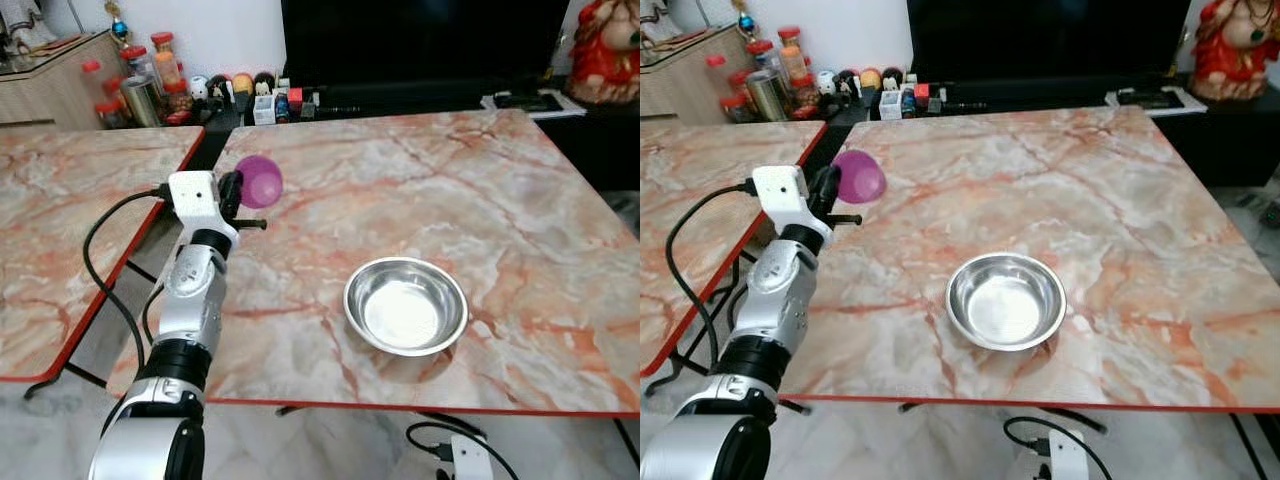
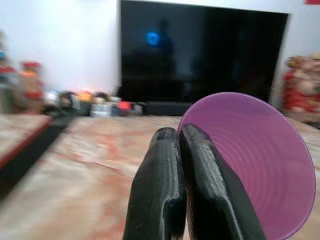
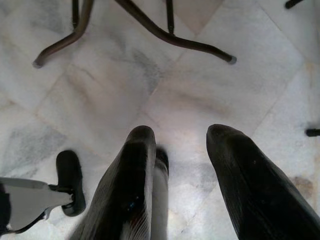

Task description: Setting the table

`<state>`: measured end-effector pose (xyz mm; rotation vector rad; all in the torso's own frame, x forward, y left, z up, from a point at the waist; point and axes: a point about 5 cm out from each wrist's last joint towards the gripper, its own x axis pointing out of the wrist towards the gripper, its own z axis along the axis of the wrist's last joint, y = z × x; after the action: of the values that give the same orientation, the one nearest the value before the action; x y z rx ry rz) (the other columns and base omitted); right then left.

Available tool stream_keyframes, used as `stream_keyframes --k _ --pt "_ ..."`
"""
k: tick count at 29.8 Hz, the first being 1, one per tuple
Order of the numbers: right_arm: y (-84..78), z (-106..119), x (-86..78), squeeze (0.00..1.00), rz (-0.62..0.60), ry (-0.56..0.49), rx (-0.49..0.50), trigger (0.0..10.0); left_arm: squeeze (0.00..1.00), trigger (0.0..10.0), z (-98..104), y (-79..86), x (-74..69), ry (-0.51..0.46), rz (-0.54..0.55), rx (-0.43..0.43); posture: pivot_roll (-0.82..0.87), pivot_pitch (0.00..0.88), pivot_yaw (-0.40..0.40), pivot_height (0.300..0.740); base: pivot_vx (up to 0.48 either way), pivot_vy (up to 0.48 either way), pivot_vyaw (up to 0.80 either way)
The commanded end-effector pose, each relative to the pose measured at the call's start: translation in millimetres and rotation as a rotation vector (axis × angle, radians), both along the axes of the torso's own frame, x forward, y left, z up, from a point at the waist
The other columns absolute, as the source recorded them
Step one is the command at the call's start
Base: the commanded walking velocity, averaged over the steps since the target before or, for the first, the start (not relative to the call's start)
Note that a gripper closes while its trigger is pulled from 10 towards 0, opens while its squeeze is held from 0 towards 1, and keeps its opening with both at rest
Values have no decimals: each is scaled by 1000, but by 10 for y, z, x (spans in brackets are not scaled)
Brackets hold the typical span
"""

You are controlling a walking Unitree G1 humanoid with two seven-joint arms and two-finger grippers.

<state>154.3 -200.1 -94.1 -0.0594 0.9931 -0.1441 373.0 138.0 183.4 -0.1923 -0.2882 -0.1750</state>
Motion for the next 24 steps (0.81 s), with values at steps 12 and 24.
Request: stream_keyframes --k 12,24 --pt "91 -84 -205 0 -54 37 25 10000 0 10000 73 -119 196 164 -124 -27 18 0 121 740 0 0 0" --pt "145 -137 -385 0 -100 49 33 10000 0 10000 -32 -648 258 369 -336 88 -3 0 160 740 0 0 0"
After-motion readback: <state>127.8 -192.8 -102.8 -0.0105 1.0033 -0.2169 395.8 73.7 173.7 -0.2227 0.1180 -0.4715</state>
